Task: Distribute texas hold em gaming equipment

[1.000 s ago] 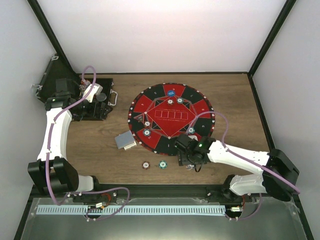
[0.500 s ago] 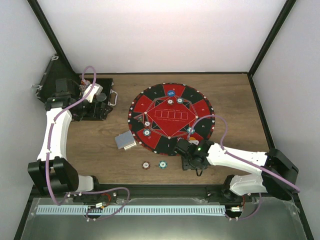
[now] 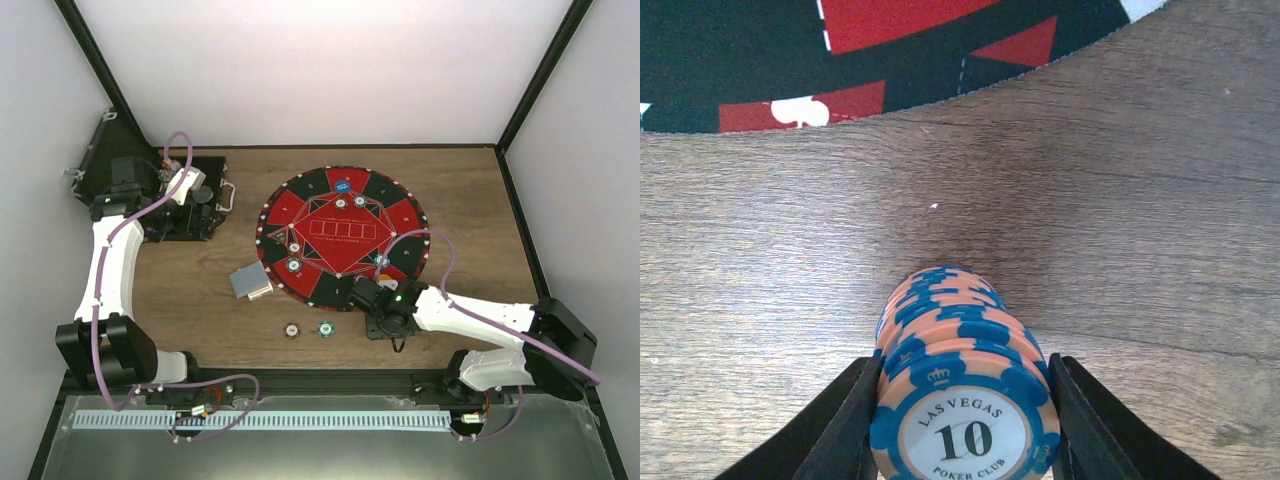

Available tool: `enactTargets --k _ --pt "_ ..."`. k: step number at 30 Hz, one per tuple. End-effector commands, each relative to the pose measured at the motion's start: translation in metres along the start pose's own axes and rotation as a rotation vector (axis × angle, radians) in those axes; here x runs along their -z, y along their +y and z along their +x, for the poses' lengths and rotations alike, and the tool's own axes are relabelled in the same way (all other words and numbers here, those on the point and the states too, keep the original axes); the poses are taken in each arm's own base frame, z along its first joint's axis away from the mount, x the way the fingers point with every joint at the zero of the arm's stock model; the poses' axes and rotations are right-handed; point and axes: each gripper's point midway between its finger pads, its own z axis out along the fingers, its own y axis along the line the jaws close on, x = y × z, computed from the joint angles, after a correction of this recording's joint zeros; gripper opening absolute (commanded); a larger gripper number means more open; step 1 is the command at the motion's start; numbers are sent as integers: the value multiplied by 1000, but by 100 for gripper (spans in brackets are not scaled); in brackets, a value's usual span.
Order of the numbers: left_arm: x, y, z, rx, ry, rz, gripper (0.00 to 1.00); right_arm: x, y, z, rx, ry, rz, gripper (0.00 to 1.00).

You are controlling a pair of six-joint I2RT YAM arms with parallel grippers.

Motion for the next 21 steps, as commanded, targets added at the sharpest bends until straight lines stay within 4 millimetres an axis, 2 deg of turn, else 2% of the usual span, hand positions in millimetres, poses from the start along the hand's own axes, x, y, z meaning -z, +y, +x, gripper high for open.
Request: enactTargets --k 1,9,14,19,21 --pt "4 -2 -4 -20 -21 5 100 8 3 -9 -7 -36 -1 37" --pt "3 -2 -3 -18 -15 6 100 26 10 -17 12 -51 -18 29" --pt "4 -3 -2 -21 -14 6 100 46 14 -30 31 -82 -19 28" --pt "4 -2 -3 -22 -12 4 100 67 33 -53 79 -135 -45 28" --pt "4 -2 -2 -20 -10 4 100 71 48 -67 110 -157 -54 28"
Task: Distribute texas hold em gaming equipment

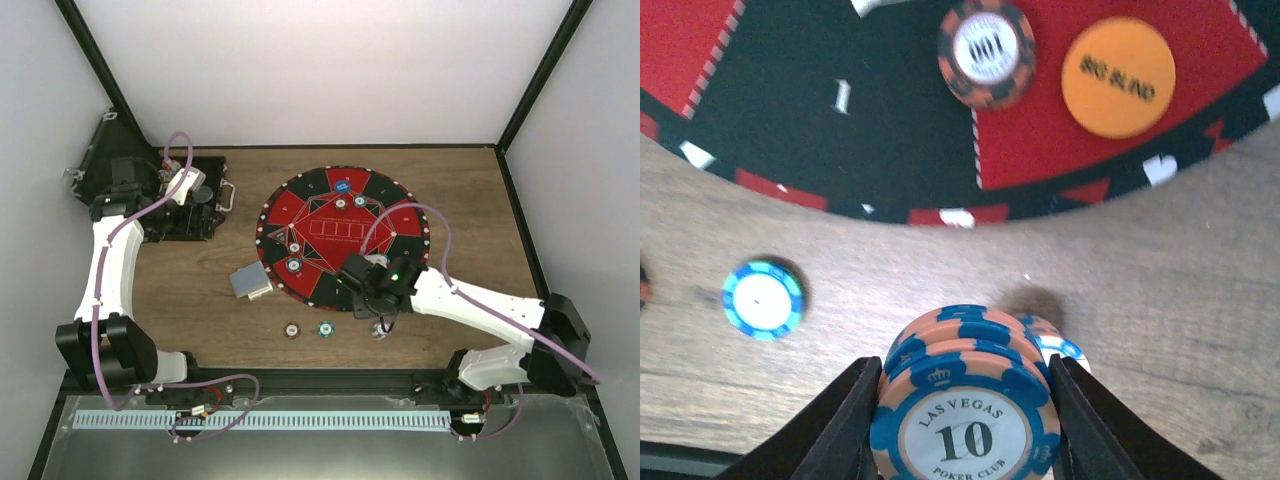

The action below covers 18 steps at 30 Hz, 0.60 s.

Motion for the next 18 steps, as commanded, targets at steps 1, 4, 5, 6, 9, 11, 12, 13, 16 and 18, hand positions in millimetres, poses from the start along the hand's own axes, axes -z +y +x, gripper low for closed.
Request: enactTargets --k 1,4,5,6,9,11,12,13,16,18 --pt "3 -2 -2 -14 -10 5 100 10 26 -34 86 -71 -6 28" --pt "3 -2 -2 -13 -8 7 100 2 55 -57 148 -98 -25 28" --pt "3 -1 -1 -12 -7 6 100 -2 64 -66 171 -106 -29 28" --pt "3 -1 -1 -10 -6 5 100 -6 72 -75 190 -113 -31 28" --pt "4 -1 -3 -13 -10 4 100 -22 91 -110 219 -130 -55 28" --pt "5 -2 -5 -11 -12 7 100 -30 100 -137 234 -150 -69 28" --pt "5 -2 -5 -12 -13 9 100 -36 104 -150 238 -156 -70 27" --pt "5 -3 -5 -12 -14 10 100 -39 108 -165 242 -168 -74 27" --pt "4 -2 -6 -7 -16 13 100 -59 117 -201 250 -181 -76 26" --pt "4 -2 -5 -6 -15 15 100 -73 122 -223 254 -187 -77 26"
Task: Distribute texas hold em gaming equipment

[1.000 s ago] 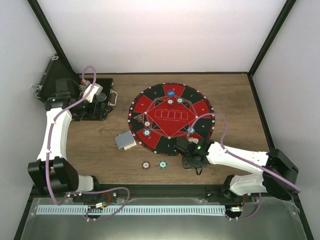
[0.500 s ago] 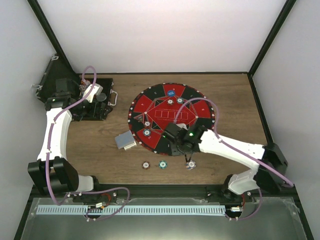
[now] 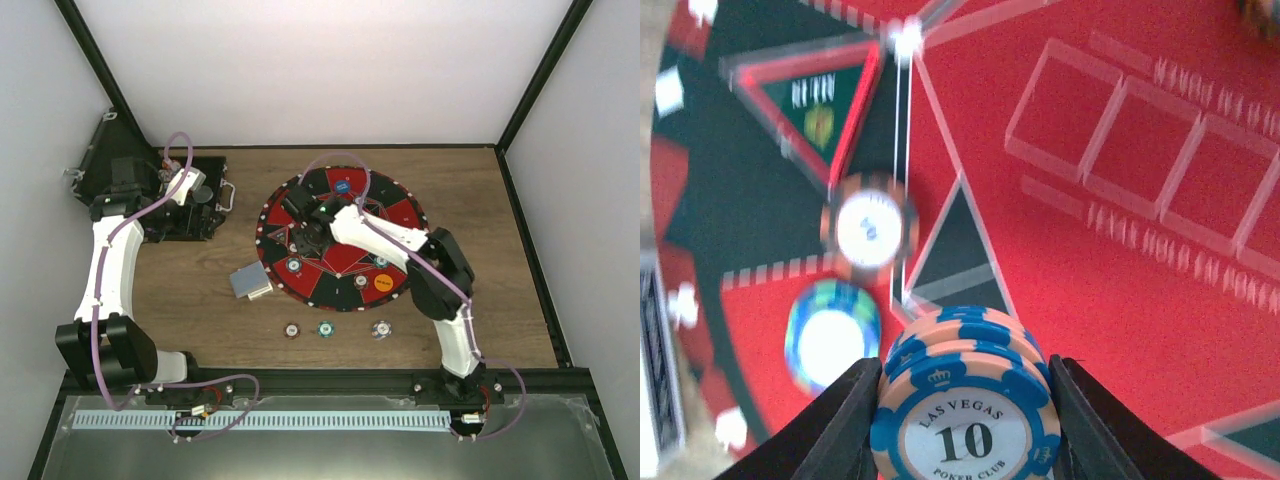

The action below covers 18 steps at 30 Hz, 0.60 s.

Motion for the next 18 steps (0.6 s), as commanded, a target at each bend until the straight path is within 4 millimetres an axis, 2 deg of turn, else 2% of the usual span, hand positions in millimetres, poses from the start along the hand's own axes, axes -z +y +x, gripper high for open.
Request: enactTargets --k 1,3,9,12,18 --pt "3 -2 -6 -8 -17 13 100 -21 3 -60 51 -76 -24 26" --pt "3 -1 -6 -5 -19 14 100 -39 5 -80 46 -86 -27 25" --pt "2 -3 -7 -5 -22 21 100 -76 4 -107 44 -96 -20 25" --pt "2 -1 -6 -9 -19 16 100 -89 1 -107 39 -87 -23 25" --pt "0 0 -3 -10 -10 16 100 -102 -1 -94 39 -44 -25 25"
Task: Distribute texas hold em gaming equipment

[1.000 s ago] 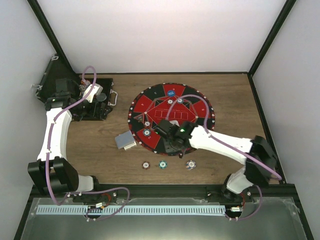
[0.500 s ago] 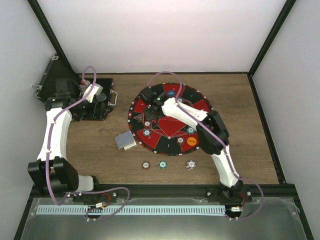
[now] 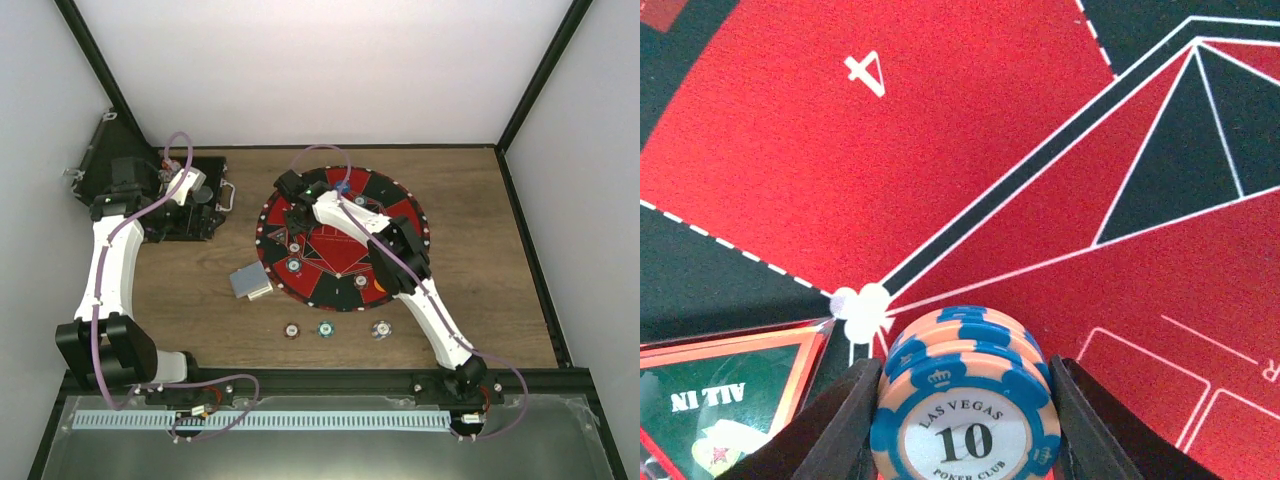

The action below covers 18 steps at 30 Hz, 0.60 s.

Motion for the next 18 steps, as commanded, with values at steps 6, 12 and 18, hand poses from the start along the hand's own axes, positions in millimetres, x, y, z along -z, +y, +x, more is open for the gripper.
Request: enactTargets --k 6,12,18 --pt "-3 0 0 -5 -7 18 100 2 5 -2 15 1 -44 29" --pt "-2 0 -2 -4 -14 18 100 4 2 -3 17 1 -26 49" --pt "0 0 -4 1 -18 12 100 34 -3 -26 24 -68 1 59"
